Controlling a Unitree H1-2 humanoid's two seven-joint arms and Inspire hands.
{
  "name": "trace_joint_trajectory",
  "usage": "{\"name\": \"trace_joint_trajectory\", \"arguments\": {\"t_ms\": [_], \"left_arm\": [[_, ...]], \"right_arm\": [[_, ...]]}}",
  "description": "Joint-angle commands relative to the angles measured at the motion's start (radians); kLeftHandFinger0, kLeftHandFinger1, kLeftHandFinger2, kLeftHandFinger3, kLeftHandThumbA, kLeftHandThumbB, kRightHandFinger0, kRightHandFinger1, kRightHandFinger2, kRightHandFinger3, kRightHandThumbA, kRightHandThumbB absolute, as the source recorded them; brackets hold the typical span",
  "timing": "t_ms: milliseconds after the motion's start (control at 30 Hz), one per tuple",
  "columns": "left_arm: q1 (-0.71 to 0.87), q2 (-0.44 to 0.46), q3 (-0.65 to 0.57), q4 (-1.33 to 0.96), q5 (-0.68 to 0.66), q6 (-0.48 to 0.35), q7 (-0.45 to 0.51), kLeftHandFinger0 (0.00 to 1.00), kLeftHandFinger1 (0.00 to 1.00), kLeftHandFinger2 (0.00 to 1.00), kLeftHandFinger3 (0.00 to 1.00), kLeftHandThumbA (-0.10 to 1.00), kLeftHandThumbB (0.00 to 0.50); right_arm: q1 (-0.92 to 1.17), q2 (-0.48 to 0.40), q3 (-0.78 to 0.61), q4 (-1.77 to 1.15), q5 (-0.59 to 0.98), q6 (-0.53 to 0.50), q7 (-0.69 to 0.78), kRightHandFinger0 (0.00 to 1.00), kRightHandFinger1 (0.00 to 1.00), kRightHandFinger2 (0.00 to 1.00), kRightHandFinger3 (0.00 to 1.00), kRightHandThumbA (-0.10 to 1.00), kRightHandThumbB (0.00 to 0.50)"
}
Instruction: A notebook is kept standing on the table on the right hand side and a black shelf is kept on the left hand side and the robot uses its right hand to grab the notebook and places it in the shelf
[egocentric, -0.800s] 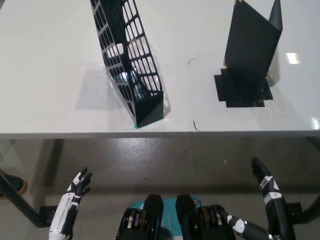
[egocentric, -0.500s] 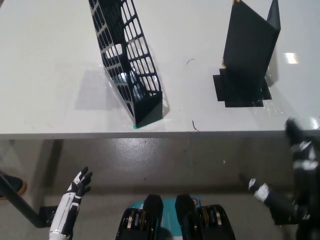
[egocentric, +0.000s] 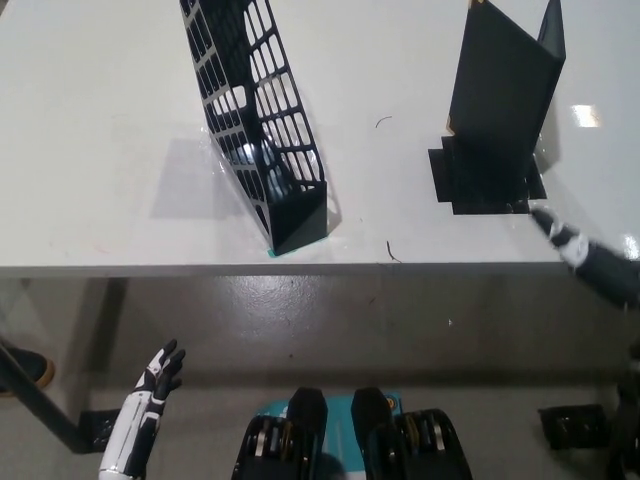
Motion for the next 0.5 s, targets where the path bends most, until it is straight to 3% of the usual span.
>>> {"name": "trace_joint_trajectory", "arguments": {"t_ms": [0,133,300,467], "left_arm": [[0.005,0.003,0.005,-0.016,-0.002,-0.025,0.004,1.0,1.0,1.0,1.0,1.0,0.133],[0.022,-0.002,0.004,-0.01,0.003,-0.043,0.01,1.0,1.0,1.0,1.0,1.0,0.125],[0.021,-0.004,0.004,-0.003,0.002,-0.04,0.01,1.0,1.0,1.0,1.0,1.0,0.135],[0.025,-0.004,0.001,0.003,0.008,-0.043,0.01,1.0,1.0,1.0,1.0,1.0,0.143]], "right_arm": [[-0.083,-0.012,-0.027,0.036,-0.001,0.087,-0.014,1.0,1.0,1.0,1.0,1.0,0.367],[-0.166,-0.022,-0.044,0.135,0.028,0.082,-0.015,1.0,1.0,1.0,1.0,1.0,0.313],[-0.258,-0.033,-0.056,0.256,-0.039,0.079,-0.063,1.0,1.0,1.0,1.0,1.0,0.337],[-0.335,-0.046,-0.058,0.379,-0.008,0.09,-0.059,1.0,1.0,1.0,1.0,1.0,0.348]]}}
